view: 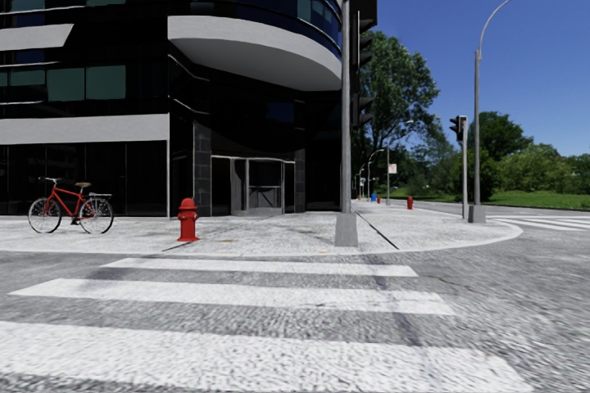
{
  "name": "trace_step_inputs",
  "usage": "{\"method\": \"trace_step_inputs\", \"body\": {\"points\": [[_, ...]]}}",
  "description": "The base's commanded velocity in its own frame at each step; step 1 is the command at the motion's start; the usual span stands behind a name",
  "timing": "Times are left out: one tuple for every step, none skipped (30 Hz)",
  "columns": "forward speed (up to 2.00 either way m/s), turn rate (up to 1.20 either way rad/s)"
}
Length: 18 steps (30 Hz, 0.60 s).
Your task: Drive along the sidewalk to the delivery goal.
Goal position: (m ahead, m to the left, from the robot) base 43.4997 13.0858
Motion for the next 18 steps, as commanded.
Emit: {"method": "trace_step_inputs", "body": {"points": [[2.0, 0.0], [2.0, 0.0], [2.0, 0.0], [2.0, 0.0], [2.0, 0.0], [2.0, 0.0], [2.0, 0.0], [2.0, 0.0], [2.0, 0.0], [2.0, 0.0], [2.0, 0.0], [2.0, 0.0], [2.0, 0.0], [2.0, 0.0], [2.0, 0.0], [2.0, 0.0], [2.0, 0.0], [2.0, 0.0]]}}
